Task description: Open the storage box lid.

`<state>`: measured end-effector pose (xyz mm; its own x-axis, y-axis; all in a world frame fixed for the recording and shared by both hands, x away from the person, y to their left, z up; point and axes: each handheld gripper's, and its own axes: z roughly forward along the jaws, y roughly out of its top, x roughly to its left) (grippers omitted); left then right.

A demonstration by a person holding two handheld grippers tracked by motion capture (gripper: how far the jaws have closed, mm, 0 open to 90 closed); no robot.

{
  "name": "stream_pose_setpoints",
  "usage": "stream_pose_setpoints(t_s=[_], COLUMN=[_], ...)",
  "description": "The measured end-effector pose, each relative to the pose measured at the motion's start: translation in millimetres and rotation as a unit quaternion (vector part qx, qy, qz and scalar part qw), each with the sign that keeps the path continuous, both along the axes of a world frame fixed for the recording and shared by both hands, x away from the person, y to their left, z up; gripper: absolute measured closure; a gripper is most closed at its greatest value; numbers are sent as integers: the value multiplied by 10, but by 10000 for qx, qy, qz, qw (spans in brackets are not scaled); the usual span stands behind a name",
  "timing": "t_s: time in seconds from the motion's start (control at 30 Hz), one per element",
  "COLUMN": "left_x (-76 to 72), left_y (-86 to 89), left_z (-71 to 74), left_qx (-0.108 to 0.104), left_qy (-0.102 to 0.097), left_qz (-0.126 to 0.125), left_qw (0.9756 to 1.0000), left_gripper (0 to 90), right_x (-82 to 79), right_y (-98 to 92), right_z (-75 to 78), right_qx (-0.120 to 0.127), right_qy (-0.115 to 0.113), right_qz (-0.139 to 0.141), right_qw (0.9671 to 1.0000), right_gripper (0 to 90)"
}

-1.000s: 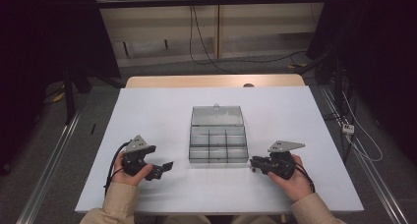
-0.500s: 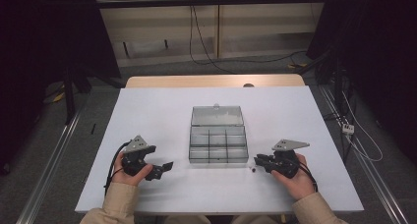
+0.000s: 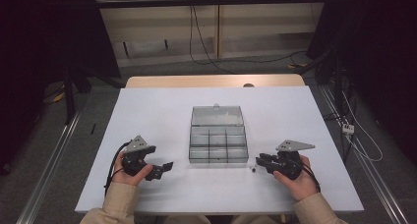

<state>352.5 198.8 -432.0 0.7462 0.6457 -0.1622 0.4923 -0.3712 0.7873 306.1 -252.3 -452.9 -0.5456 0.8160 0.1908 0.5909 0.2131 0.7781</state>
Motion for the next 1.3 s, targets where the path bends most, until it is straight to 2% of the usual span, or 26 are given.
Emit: stream_pose_setpoints(t_s=[0.27, 0.53, 0.7, 0.87, 1.0, 1.17, 1.3], left_x=[1, 1, 2, 1, 2, 0, 2], left_y=[-4, -7, -9, -13, -11, -20, -15], left_z=[-1, -4, -5, -7, -6, -10, -8], left_qx=[5, 27, 24, 23, 22, 16, 23], left_qy=[2, 18, 14, 19, 14, 20, 14], left_qz=[-21, -35, -43, -54, -48, -62, -55], left_qw=[10000, 10000, 10000, 10000, 10000, 10000, 10000], left_gripper=[57, 57, 57, 58, 59, 59, 59], right_x=[41, 24, -2, 7, 10, 22, 19], right_y=[111, 74, -1, -52, -70, -43, -39], right_z=[-71, -69, -59, -58, -48, -66, -66], right_qx=[-168, -311, -301, -279, -265, -290, -247], right_qy=[94, 107, 166, 226, 274, 161, 123], right_qz=[-37, 0, -97, -151, -125, -11, -85], right_qw=[9998, 9995, 9994, 9992, 9992, 9994, 9996], right_gripper=[637, 648, 659, 743, 763, 730, 687])
